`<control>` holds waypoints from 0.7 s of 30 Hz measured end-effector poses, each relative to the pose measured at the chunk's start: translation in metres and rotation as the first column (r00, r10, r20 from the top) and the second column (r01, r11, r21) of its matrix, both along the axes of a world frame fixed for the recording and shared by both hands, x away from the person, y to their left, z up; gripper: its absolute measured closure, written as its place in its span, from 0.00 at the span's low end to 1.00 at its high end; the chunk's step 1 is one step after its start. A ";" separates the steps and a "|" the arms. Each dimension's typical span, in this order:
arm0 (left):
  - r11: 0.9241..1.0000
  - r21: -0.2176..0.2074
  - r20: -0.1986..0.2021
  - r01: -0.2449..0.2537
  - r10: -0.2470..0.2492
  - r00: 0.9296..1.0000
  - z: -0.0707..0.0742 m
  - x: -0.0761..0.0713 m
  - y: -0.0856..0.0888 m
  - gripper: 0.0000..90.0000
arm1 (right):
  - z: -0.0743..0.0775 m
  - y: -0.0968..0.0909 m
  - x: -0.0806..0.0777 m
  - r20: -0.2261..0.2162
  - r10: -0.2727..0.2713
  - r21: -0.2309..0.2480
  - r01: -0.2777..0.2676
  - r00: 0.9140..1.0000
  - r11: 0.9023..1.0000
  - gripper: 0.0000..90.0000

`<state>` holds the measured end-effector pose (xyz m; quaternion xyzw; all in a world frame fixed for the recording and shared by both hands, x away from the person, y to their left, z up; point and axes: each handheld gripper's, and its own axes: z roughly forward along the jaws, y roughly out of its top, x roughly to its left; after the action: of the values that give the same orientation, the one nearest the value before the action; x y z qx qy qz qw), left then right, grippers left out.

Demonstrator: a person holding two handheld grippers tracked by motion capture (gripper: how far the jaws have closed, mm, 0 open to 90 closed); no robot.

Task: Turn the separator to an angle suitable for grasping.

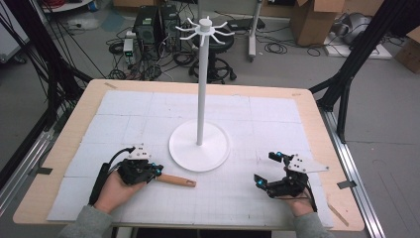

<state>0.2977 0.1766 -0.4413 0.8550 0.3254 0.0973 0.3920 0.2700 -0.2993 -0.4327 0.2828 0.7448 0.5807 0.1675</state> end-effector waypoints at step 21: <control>1.000 0.007 -0.023 0.015 -0.015 1.000 0.003 -0.018 0.003 1.00 | 0.000 0.000 0.000 0.000 -0.004 -0.003 0.004 1.000 1.000 0.00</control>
<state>0.2793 0.1799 -0.4385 0.8599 0.3230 0.0858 0.3859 0.2702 -0.2997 -0.4330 0.2841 0.7451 0.5793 0.1689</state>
